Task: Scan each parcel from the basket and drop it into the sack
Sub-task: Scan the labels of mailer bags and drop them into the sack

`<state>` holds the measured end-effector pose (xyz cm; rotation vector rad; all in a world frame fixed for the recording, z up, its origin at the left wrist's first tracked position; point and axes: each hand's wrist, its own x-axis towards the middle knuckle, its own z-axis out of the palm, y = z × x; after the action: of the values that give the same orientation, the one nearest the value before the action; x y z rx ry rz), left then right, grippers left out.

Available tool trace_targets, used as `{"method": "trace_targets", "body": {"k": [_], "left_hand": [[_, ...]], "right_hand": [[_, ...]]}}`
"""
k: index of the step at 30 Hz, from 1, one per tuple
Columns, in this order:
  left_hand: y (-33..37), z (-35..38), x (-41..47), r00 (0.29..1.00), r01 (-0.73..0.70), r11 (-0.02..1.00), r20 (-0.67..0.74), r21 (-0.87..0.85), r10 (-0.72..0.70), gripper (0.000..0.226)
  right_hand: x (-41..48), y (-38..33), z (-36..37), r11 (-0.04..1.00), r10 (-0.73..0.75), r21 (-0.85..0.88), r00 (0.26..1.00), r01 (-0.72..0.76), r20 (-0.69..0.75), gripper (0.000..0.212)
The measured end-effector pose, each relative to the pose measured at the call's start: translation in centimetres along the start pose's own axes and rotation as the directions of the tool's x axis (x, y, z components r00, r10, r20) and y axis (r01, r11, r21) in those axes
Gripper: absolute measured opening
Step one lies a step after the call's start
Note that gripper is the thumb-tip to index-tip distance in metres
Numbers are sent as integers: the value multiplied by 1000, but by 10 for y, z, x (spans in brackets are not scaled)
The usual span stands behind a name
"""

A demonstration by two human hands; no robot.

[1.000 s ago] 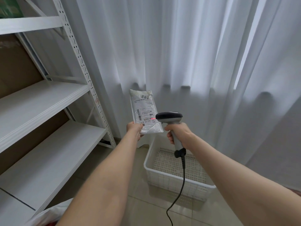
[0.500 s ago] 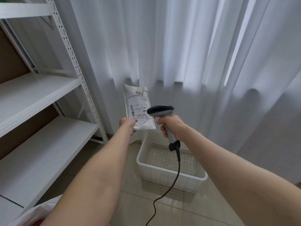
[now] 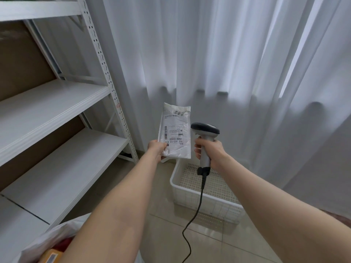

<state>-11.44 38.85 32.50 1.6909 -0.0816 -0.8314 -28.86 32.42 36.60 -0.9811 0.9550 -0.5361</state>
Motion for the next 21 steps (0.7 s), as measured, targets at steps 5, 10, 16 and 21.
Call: {"method": "trace_targets", "body": {"k": [5, 10, 16, 21], "left_hand": [[-25, -38, -19, 993, 69, 998, 91, 1, -69, 31], [-52, -91, -68, 967, 118, 991, 218, 66, -130, 28], [-99, -160, -134, 996, 86, 996, 0, 33, -86, 42], [-131, -232, -182, 912, -38, 999, -409, -5, 32, 37]], "right_hand": [[-4, 32, 14, 998, 42, 33, 998, -44, 55, 31], [-35, 66, 41, 997, 71, -26, 965, -67, 253, 29], [-94, 114, 73, 987, 139, -132, 910, -94, 391, 32], [-139, 147, 104, 970, 215, -191, 892, -148, 398, 28]]}}
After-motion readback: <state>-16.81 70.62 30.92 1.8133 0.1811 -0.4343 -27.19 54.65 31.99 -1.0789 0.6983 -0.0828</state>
